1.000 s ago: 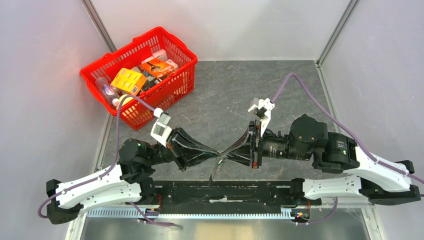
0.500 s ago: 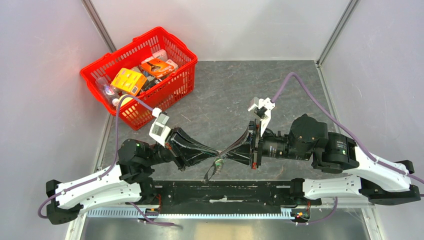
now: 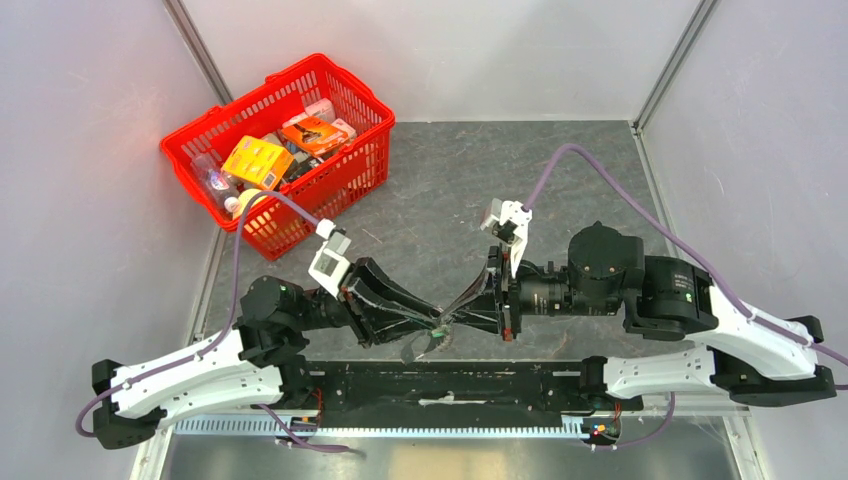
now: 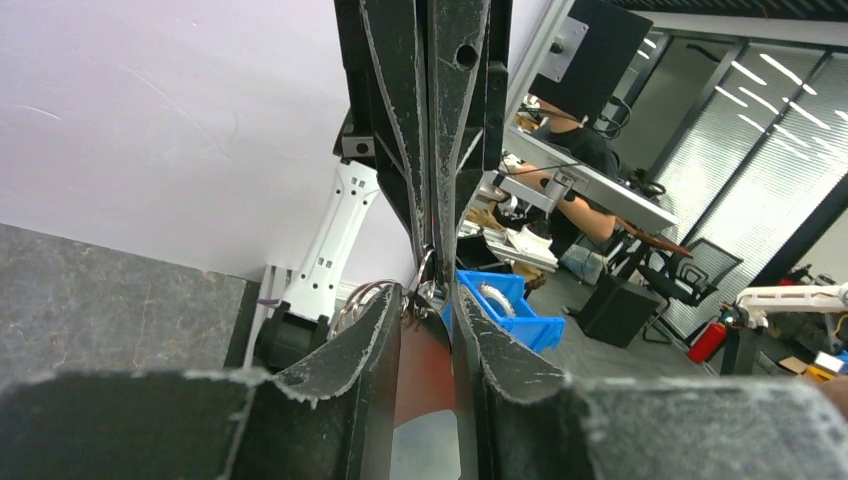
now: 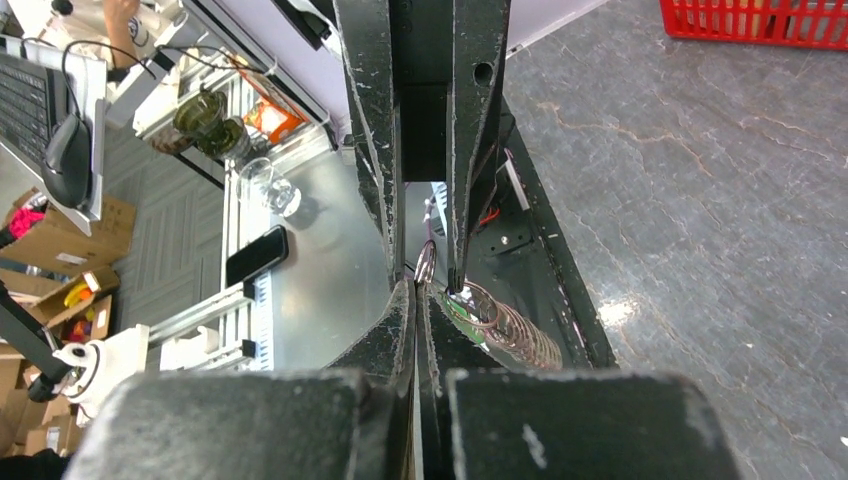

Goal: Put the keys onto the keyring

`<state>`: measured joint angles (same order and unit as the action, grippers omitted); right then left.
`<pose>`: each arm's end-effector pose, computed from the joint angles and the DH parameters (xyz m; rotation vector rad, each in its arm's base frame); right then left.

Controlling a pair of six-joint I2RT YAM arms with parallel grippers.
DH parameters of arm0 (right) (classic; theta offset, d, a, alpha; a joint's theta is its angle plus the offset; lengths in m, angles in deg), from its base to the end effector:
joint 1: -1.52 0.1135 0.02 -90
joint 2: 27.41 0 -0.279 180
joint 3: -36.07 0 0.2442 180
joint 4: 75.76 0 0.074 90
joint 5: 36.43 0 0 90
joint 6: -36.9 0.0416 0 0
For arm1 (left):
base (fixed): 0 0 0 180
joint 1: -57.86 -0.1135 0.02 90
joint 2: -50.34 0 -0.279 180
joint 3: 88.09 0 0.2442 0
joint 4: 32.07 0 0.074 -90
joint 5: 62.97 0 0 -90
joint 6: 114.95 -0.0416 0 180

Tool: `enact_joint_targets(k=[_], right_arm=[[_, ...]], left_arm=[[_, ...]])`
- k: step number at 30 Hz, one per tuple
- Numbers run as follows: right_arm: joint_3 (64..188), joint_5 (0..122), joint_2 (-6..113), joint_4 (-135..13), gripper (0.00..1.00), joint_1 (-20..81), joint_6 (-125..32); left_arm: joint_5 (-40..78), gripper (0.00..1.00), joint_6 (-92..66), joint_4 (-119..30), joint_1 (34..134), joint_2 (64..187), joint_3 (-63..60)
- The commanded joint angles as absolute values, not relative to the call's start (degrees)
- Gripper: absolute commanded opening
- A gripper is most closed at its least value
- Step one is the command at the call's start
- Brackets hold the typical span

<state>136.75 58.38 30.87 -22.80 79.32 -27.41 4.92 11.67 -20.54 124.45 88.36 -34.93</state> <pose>0.0319 0.1641 0.4943 -0.9279 1.7411 1.3376 0.0399 -0.1315 0.3996 0.7225 1.1314 -1.7814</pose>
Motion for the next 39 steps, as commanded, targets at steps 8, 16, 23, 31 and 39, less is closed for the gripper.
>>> enact_joint_targets(k=[8, 16, 23, 31, 39], right_arm=[[147.0, 65.2, 33.7, -12.5, 0.00, 79.7, -32.7], [151.1, 69.6, 37.3, -5.8, 0.00, 79.7, -35.9], [151.0, 73.6, 39.2, -4.8, 0.00, 79.7, -36.9], [151.4, 77.4, 39.7, -4.3, 0.00, 79.6, -38.6], [153.7, 78.6, 42.7, -2.3, 0.00, 79.7, -39.9]], left_arm=[[-2.9, 0.32, 9.5, -30.7, 124.4, 87.7, -30.3], [-5.6, 0.32, 7.4, -36.8, 124.4, 87.9, -26.5], [-7.8, 0.32, 6.3, -40.1, 124.4, 89.5, -23.6], [-9.3, 0.30, 5.0, -43.4, 124.4, 90.8, -22.4], [-9.7, 0.29, 4.1, -45.5, 124.4, 91.1, -21.1]])
